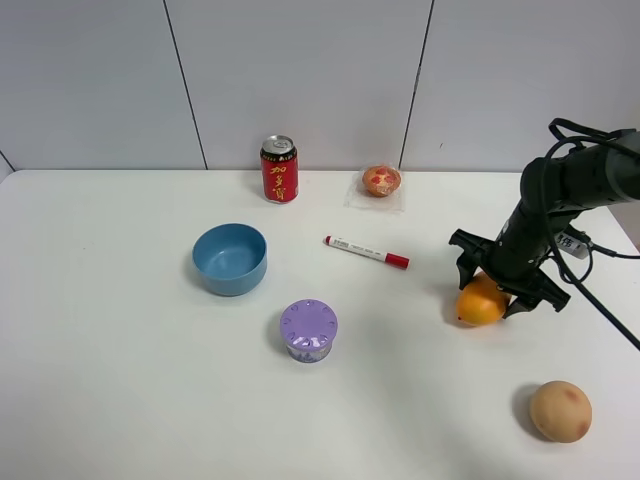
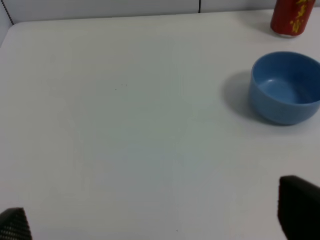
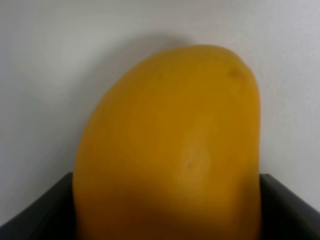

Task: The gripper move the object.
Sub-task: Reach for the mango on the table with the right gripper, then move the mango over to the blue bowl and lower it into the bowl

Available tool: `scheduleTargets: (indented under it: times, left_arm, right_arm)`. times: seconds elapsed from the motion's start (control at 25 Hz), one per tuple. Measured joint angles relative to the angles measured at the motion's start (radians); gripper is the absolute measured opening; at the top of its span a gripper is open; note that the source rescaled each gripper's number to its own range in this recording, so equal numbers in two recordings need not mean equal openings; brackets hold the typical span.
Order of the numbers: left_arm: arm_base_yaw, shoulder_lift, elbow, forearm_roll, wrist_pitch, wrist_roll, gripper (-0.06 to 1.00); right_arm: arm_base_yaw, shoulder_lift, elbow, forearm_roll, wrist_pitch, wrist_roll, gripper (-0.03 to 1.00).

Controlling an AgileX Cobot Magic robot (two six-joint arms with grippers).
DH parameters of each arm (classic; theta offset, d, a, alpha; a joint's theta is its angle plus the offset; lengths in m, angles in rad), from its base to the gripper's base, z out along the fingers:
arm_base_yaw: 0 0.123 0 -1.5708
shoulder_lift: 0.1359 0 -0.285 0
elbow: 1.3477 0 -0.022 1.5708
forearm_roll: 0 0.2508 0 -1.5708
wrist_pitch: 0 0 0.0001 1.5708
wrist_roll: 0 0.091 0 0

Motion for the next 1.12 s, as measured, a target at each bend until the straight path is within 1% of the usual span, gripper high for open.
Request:
scheduleTargets:
  times: [0.24, 0.4, 0.56, 0.76, 0.92, 1.12]
  left_arm:
    - [0.0, 0.0, 0.0, 0.0, 0.0, 0.0, 1.0]
    - [0.0, 0.0, 0.0, 0.0, 0.0, 0.0, 1.0]
    - [0.0, 0.0, 0.0, 0.0, 0.0, 0.0, 1.0]
    - [0.0, 0.0, 0.0, 0.0, 0.0, 0.0, 1.0]
    - [0.0, 0.0, 0.0, 0.0, 0.0, 0.0, 1.0]
    - [0.0, 0.0, 0.0, 0.0, 0.0, 0.0, 1.0]
  right_arm:
    - [0.0, 0.0, 0.0, -0.001, 0.023, -0.011, 0.0]
    - [0.0, -0.005, 0.0, -0.007, 0.03, -0.082, 0.0]
    - [0.0, -0.056, 0.0, -0.007, 0.035, -0.227, 0.0]
    - [0.017, -0.187, 0.0, -0.001, 0.036, -0.429, 0.0]
    - [0.06, -0.306, 0.0, 0.001, 0.037, -0.591, 0.0]
    - [0.149, -0.423, 0.0, 0.012, 0.024, -0.786, 0.0]
